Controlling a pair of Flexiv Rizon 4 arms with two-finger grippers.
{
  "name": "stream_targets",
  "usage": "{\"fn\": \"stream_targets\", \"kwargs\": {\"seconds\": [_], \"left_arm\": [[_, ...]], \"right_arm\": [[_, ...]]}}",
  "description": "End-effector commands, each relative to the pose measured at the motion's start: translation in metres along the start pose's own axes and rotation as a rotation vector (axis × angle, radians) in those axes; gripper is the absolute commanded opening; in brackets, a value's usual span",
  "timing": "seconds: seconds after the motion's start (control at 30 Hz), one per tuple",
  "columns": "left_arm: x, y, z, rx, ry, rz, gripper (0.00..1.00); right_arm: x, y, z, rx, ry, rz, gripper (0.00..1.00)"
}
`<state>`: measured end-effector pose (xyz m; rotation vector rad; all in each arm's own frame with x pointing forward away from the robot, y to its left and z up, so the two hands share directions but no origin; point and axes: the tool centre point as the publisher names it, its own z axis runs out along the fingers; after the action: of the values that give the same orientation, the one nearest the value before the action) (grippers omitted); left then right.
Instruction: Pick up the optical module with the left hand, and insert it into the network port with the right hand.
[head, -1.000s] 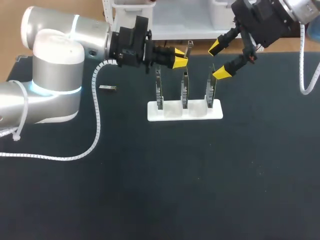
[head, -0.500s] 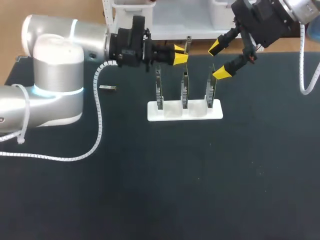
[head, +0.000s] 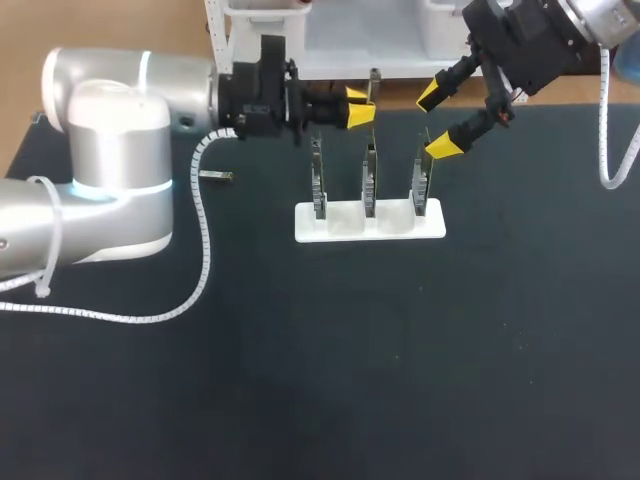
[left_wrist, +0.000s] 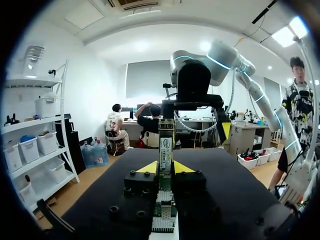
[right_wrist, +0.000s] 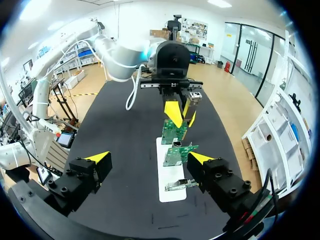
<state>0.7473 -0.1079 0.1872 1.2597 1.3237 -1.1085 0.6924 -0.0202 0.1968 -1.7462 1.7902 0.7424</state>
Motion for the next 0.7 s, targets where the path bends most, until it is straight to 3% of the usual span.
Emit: {"fn": "stream_targets", "kwargs": {"seconds": [0.03,0.7], "left_arm": [[0.005,0.001,0.006,-0.001,-0.009,0.000,0.00],[0.001,-0.012,0.004,-0.023,-0.015,-0.007,0.00]], "right_arm": [[0.000,-0.001,0.000,-0.002,-0.002,-0.001,1.00],[0.000,-0.001,0.000,-0.002,-0.002,-0.001,1.00]]}}
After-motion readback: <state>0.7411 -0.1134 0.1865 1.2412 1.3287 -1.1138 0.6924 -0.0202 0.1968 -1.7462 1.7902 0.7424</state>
